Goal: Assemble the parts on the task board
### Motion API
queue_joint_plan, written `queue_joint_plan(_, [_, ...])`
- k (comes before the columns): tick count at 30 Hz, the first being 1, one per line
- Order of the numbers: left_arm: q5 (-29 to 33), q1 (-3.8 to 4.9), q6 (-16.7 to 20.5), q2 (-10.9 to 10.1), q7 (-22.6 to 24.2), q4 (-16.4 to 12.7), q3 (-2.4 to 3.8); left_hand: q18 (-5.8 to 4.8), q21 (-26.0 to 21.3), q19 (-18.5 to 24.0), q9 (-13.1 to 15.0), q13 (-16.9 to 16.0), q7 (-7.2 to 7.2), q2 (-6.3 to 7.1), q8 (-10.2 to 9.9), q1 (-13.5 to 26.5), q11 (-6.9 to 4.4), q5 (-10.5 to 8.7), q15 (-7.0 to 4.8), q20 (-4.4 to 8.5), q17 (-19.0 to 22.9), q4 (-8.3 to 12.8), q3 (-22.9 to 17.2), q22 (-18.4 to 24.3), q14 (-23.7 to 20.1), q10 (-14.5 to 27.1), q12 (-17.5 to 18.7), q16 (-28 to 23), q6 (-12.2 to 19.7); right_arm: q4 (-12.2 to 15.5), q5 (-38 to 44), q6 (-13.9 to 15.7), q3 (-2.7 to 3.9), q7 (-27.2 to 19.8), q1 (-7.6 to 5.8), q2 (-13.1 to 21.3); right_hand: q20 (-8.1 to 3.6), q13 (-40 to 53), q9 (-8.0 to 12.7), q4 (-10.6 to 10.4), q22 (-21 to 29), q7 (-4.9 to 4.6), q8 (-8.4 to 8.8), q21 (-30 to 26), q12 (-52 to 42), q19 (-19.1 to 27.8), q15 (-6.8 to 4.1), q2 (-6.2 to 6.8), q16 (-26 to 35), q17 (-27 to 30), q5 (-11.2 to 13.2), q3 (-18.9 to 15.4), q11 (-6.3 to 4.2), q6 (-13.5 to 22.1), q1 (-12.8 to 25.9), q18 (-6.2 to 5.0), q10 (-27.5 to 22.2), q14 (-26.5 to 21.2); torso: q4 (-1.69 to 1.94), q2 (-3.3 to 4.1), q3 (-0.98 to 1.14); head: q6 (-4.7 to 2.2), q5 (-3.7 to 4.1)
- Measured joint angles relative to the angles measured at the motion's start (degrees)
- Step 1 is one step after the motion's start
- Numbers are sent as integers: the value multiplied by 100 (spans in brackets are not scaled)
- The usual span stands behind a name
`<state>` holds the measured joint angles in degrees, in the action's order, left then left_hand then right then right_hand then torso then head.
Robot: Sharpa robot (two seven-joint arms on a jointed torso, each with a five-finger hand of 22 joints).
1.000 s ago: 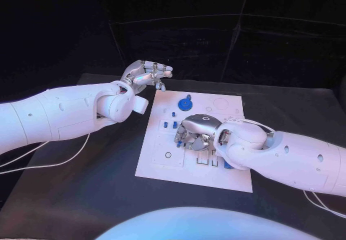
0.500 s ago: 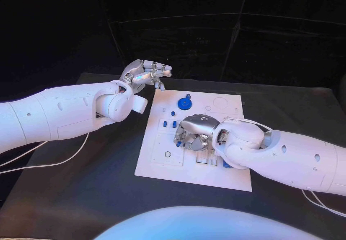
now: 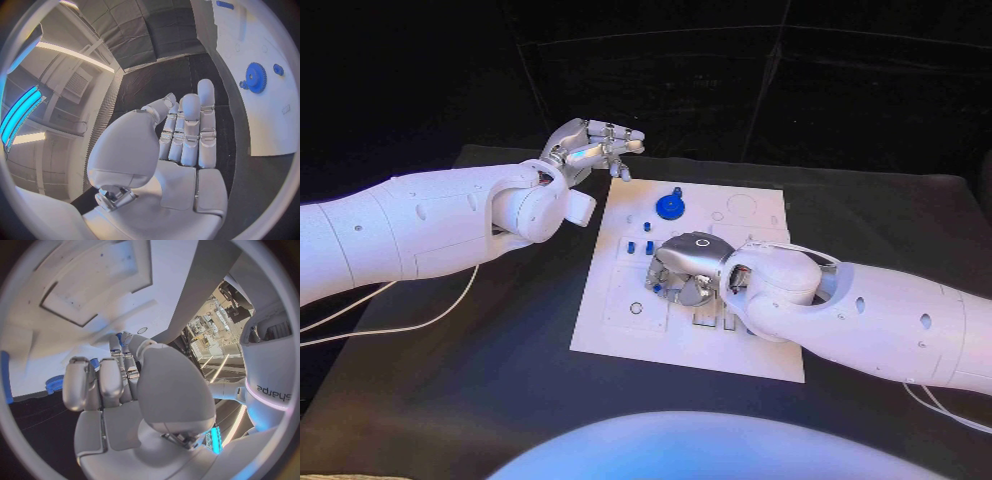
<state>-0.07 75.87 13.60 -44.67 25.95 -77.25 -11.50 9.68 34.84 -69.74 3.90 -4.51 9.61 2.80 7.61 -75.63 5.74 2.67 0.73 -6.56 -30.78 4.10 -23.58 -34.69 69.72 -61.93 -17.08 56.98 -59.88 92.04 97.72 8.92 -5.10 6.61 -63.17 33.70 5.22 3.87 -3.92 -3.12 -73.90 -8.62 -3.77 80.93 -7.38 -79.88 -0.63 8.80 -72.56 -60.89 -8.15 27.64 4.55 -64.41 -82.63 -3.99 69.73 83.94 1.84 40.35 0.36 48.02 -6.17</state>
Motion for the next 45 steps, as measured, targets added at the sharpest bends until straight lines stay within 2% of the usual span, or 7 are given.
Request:
queue_joint_plan(15, [1,5,-1,-14,-18,-2,0,0,0,0,0,0,21,-21,0,21,0,0,0,0,7,0,0,5,0,0,-24,22,21,64,166,346,-76,44,16,114,186,-38,23,-34,252,-126,-1,-123,257,144,134,189,35,166,66,-242,172,568,331,0,-591,12,-5,-3,3,-8,15])
queue_joint_plan(25, [1,5,-7,-17,-29,12,0,0,0,0,0,0,21,-21,0,21,-21,0,21,0,13,0,0,5,-21,21,-24,22,21,426,116,1040,-65,34,17,575,206,-20,23,-27,311,-116,-1,-152,224,164,145,165,56,228,-1,-249,159,596,355,0,-618,0,-2,-3,9,-46,42])
queue_joint_plan(28, [1,5,-11,-17,-32,16,0,-1,0,0,0,0,20,-21,0,21,-21,0,20,0,13,0,0,4,-20,21,-23,23,21,614,8,1112,-4,35,0,880,195,-14,23,-30,434,-113,-1,-236,213,264,145,206,135,332,-1,-350,161,695,396,-1,-706,0,-2,-7,9,-70,65])
queue_joint_plan(33, [2,5,-17,-18,-39,22,0,-1,0,0,0,0,20,-21,0,21,-1,0,20,0,12,0,0,11,-20,42,-23,22,20,814,-299,1093,97,66,-227,1398,164,-14,23,-57,662,-72,-1,-390,168,351,145,286,235,514,-40,-740,137,907,475,-58,-908,0,-8,-13,7,-127,146])
queue_joint_plan(37, [2,5,-21,-20,-43,29,-1,-1,0,0,0,0,20,-21,0,21,-1,0,20,0,12,0,0,11,-20,41,-23,22,20,888,-513,1020,115,131,-349,1727,172,-2,15,-114,847,-40,-1,-531,63,423,145,202,332,634,-40,-1367,133,1021,437,-93,-1121,0,-16,-12,5,-209,232])
queue_joint_plan(41, [2,5,-25,-11,-47,38,-1,-1,0,0,0,0,20,-21,0,21,-1,0,20,0,12,0,0,11,-20,41,-23,22,20,881,-604,905,121,245,-397,1891,197,-4,14,-304,1075,46,-1,-697,-16,523,170,36,407,783,101,-2098,172,1170,266,-95,-1435,-25,-19,-8,5,-272,296])
queue_joint_plan(45, [2,3,-31,4,-52,49,-1,-1,0,0,0,0,20,-21,0,21,-1,0,20,0,12,0,0,11,-20,41,-23,22,20,840,-627,796,122,372,-415,1916,225,-4,14,-610,1328,91,-1,-888,-99,639,217,62,596,1045,217,-2476,214,1254,-45,-182,-1655,-72,-18,-5,5,-304,326])
